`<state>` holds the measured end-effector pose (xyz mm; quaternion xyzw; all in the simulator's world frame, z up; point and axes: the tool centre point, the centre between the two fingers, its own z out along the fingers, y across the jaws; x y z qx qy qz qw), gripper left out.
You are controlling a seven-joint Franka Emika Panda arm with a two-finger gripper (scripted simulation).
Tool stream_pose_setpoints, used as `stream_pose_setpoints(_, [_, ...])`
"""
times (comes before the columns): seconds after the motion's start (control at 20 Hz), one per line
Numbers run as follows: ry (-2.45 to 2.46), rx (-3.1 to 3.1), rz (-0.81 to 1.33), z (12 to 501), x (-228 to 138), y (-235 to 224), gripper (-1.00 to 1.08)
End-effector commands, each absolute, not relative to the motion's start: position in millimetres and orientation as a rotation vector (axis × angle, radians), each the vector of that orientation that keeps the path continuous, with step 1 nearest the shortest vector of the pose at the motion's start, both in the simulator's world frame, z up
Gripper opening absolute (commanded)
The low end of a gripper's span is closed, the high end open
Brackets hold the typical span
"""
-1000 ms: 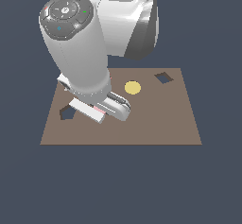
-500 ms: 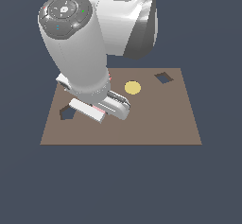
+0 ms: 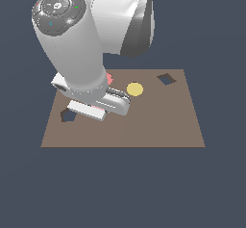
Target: Insert a designated object into the corresponding slot on a board.
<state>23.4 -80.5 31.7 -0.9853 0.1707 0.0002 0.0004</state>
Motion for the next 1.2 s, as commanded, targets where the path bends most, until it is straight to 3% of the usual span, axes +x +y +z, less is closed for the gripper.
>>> stream_pose_setpoints(0.0, [0.447,-3.109,0.000,32,21,-85,-1.00])
stream_pose_setpoints(1.15, [-0.773,-3.045,0.001,38,19,-149,-1.00])
